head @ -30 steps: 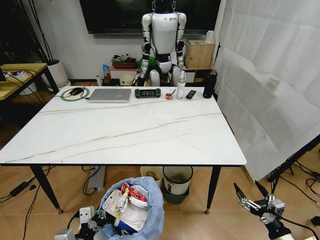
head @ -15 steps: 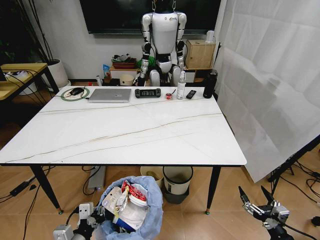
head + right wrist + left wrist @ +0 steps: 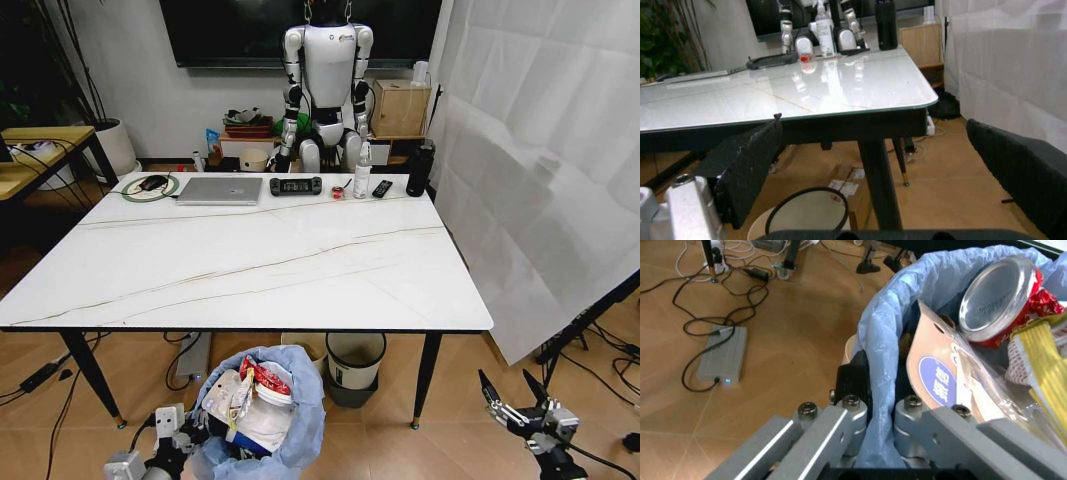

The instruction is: Pick up the trash bin and place the trash from the table into it.

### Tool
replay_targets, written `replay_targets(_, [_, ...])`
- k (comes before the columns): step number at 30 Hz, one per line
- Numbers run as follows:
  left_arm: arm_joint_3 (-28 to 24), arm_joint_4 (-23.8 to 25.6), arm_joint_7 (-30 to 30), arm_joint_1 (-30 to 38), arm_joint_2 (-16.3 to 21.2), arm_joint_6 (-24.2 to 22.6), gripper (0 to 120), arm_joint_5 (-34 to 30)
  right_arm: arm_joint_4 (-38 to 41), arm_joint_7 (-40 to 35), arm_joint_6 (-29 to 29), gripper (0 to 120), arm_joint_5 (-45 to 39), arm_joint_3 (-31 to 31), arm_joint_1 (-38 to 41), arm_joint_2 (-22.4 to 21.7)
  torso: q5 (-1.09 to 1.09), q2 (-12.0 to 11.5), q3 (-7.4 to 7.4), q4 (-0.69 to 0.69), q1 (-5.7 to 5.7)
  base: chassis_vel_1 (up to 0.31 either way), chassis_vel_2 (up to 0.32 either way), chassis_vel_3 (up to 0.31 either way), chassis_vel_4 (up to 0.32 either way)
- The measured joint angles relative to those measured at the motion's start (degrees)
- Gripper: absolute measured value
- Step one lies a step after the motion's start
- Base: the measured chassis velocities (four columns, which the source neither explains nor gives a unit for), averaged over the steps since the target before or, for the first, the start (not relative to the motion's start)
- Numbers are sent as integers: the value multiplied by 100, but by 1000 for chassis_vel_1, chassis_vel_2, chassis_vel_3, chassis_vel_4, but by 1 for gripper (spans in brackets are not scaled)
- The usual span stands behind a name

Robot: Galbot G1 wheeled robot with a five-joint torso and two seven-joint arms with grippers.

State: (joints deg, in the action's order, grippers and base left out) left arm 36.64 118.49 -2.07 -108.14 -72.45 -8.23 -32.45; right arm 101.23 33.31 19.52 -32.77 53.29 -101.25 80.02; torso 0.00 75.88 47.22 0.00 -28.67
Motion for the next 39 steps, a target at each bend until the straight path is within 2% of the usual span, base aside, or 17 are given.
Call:
replay_targets(9, [-5, 24, 13, -37, -106, -65, 0, -39, 0, -2, -3, 100, -3, -4, 0, -3, 0, -15, -8, 0, 6, 0, 0, 0, 0])
replay_targets(25, [-96, -199, 5, 11, -407, -133, 0, -62, 0, -2, -9, 100, -7, -10, 0, -6, 0, -325, -174, -1, 150, 0, 0, 0, 0])
replay_targets(32, [-68, -412, -4, 53, -663, -135, 0, -14, 2, -1, -10, 100, -10, -10, 0, -7, 0, -612, -329, 0, 281, 0, 0, 0, 0])
replay_targets(39, [0, -379, -7, 34, -753, -148, 0, 53, 5, -1, -10, 100, -11, -11, 0, -7, 1, -653, -342, 0, 312, 0, 0, 0, 0])
